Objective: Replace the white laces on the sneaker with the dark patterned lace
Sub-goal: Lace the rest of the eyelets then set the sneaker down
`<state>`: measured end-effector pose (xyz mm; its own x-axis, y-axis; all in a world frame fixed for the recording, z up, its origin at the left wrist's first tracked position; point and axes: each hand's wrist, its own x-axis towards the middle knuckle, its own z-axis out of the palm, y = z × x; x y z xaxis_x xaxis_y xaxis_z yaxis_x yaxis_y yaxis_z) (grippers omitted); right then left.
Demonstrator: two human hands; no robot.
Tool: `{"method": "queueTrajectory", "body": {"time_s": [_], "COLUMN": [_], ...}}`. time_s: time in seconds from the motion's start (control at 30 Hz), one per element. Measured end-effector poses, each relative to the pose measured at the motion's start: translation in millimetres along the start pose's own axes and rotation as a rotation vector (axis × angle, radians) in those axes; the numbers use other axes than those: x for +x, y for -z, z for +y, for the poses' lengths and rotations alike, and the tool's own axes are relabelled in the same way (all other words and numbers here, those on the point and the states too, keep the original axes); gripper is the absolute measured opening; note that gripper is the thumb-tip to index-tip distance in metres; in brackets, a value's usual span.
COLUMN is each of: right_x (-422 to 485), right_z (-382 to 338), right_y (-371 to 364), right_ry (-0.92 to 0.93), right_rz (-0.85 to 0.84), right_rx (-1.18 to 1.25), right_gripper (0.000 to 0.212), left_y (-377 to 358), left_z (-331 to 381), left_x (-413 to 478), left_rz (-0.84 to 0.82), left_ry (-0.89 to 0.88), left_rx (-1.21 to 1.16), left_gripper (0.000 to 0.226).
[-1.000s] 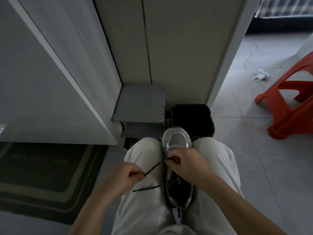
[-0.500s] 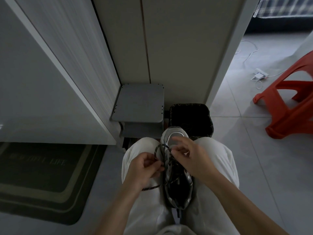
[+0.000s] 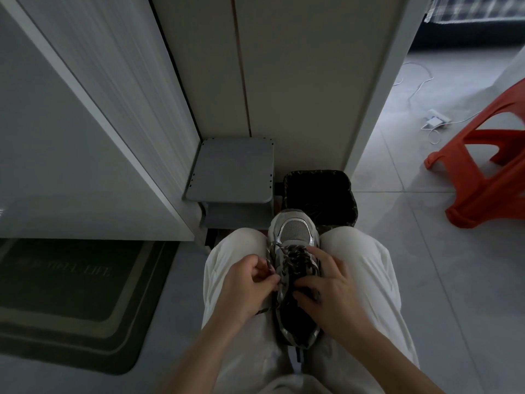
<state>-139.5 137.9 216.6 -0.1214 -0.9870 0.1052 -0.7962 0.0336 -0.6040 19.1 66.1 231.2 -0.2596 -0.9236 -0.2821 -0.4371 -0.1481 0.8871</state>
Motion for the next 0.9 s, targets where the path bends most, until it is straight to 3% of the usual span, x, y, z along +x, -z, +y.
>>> {"method": "queueTrajectory", "body": {"time_s": [0.1, 0.23, 0.63, 0.8, 0.9], "right_x": [1.6, 5.6, 7.4, 6.5, 5.1], "right_z": [-6.1, -9.2, -6.5, -2.8, -0.1], "right_y": [-6.4, -9.6, -10.7, -8.3, -1.0], "right_ry": [-0.003, -0.013, -0.041, -0.005, 0.07], "right_rz": [-0.005, 0.01, 0.012, 0.024, 0.033], "right_rx": [-0.026, 0.006, 0.056, 0.06, 0.03], "right_gripper": [0.02, 0.017, 0.012, 0.014, 0.013], "left_y": [-2.4, -4.8, -10.2, -12.0, -7.0], "left_z": [2.2, 3.9, -4.8, -10.4, -13.9], "left_x": [-1.8, -3.4, 3.8, -1.7, 0.5], "left_rz": [0.071, 0.117, -0.036, -0.229, -0.207], "left_ry": [-0.074, -0.094, 0.028, 0.019, -0.027], "left_rx": [0.194, 0.251, 0.095, 0.086, 0.128], "left_gripper": [0.026, 0.027, 0.016, 0.031, 0.03]}}
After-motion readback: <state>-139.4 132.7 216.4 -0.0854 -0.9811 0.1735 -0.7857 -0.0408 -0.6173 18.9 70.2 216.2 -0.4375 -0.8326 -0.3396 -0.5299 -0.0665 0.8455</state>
